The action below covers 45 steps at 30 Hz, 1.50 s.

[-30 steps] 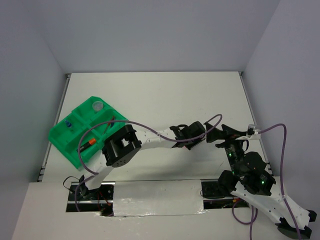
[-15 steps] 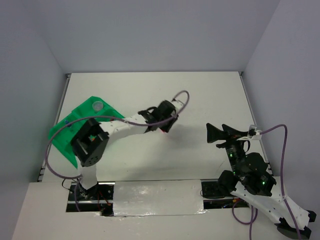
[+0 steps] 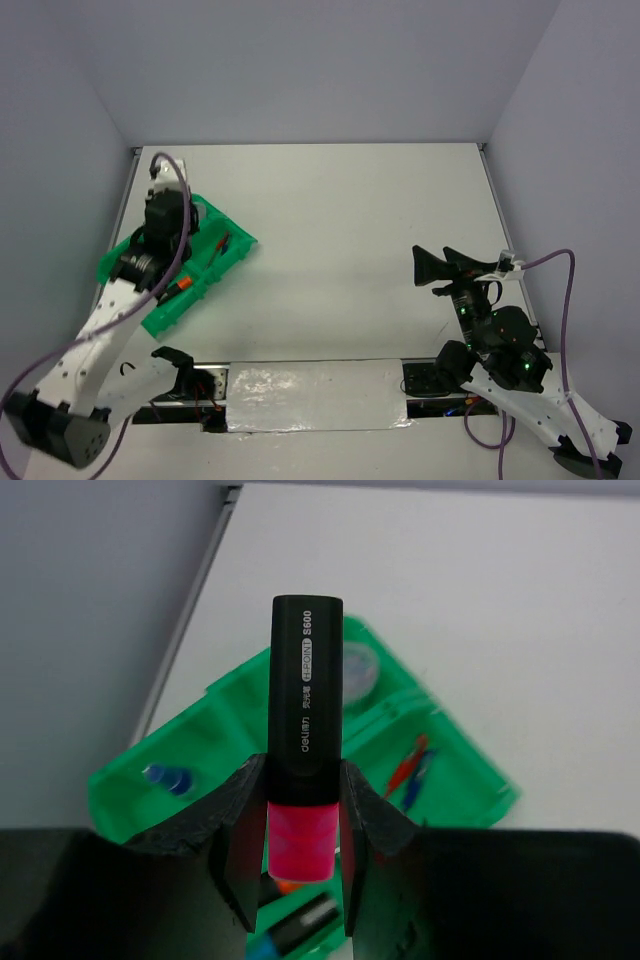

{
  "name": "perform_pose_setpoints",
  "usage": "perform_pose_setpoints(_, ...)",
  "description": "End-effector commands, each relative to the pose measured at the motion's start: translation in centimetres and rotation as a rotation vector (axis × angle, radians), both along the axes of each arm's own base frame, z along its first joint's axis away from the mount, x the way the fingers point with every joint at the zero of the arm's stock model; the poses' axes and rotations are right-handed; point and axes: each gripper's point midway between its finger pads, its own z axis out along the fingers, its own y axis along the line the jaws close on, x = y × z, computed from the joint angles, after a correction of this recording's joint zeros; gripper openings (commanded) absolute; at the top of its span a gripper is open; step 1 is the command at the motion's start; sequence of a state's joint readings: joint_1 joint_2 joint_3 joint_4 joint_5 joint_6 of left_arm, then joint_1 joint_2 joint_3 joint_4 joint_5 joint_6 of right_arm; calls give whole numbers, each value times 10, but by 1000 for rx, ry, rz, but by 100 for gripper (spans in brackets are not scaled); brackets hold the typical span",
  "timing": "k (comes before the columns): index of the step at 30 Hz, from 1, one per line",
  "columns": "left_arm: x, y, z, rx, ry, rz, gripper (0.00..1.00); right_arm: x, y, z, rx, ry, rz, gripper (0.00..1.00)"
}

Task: Sort the stationery into containers
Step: Place the pen in the storage box.

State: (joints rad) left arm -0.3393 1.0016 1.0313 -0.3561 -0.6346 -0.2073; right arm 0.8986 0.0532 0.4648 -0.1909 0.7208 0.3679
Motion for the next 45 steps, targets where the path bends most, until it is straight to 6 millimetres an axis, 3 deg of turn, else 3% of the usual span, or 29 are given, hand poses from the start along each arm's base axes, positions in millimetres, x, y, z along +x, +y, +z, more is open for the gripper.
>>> perform_pose_setpoints(1, -45, 29, -44, 183, 100, -57, 0, -3, 1, 11, 19, -40, 17, 100)
perform_pose_setpoints(2, -55, 34, -70, 250, 158, -101, 0, -3, 1, 11, 17, -41, 20, 100)
perform_pose_setpoints(3, -61, 38, -77, 263, 161, -106, 0, -4, 1, 11, 22, -44, 22, 100)
perform_pose_setpoints(5, -72, 55, -83, 306, 141, -70, 0, -4, 0, 11, 23, -47, 21, 100)
perform_pose_setpoints(8, -73, 65, -70, 282, 107, -21, 0, -5, 1, 12, 24, -51, 27, 100)
perform_pose_setpoints(11, -73, 82, -92, 321, 191, 52, 8, -5, 1, 13, 25, -53, 28, 100)
perform_pose_setpoints(13, -67, 77, -101, 309, 218, 20, 13, -5, 0, 12, 22, -51, 28, 100)
perform_pose_setpoints(15, -61, 66, -111, 303, 231, -55, 11, -6, 0, 13, 27, -54, 30, 100)
perform_pose_setpoints(21, -67, 77, -103, 297, 182, 10, 11, -7, 0, 14, 30, -59, 35, 100)
perform_pose_setpoints(25, -69, 82, -100, 289, 161, 45, 40, -7, 0, 14, 30, -60, 35, 100)
perform_pose_setpoints(28, -69, 82, -100, 286, 158, 40, 54, -7, -1, 14, 30, -59, 31, 100)
perform_pose_setpoints(35, -69, 80, -97, 281, 141, 33, 58, -6, -1, 13, 27, -55, 27, 100)
perform_pose_setpoints(41, -72, 81, -84, 251, 87, 59, 72, -5, 1, 12, 23, -53, 29, 100)
perform_pose_setpoints(42, -72, 79, -74, 226, 54, 63, 77, -5, 1, 12, 24, -54, 31, 100)
perform_pose_setpoints(43, -74, 78, -71, 214, 51, 56, 93, -5, 1, 12, 23, -54, 31, 100)
perform_pose_setpoints(45, -75, 73, -52, 146, 1, 63, 99, -4, 3, 11, 15, -49, 34, 100)
